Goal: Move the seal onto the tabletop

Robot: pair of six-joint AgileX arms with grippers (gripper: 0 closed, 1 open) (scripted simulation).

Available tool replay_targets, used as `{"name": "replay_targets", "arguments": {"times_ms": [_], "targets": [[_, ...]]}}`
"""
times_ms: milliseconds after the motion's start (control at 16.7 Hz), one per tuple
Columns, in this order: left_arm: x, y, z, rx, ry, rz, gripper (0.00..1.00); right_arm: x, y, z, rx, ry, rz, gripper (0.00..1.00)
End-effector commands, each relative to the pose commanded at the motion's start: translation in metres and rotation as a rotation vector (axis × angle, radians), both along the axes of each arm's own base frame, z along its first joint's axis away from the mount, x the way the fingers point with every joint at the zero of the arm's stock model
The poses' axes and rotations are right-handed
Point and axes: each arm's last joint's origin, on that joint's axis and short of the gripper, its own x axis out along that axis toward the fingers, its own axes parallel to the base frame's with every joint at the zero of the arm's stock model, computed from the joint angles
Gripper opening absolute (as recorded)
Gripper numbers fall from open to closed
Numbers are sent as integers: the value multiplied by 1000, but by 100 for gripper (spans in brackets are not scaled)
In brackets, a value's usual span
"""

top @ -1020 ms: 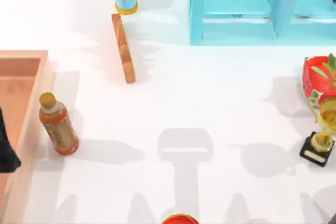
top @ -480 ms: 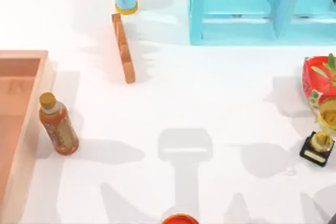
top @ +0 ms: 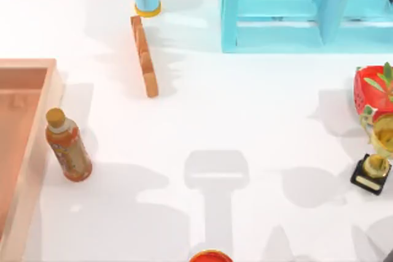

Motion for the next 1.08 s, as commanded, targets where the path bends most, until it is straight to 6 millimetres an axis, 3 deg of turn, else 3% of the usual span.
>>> {"name": "replay_targets", "arguments": {"times_ms": [360,780,1080], "targets": [[42,31,-7,-67,253,-6,100,0,0,0,0,0,0,100],[45,32,-8,-71,267,-10,100,0,0,0,0,0,0,100],[49,34,-44,-72,269,-7,100,0,0,0,0,0,0,100]]}}
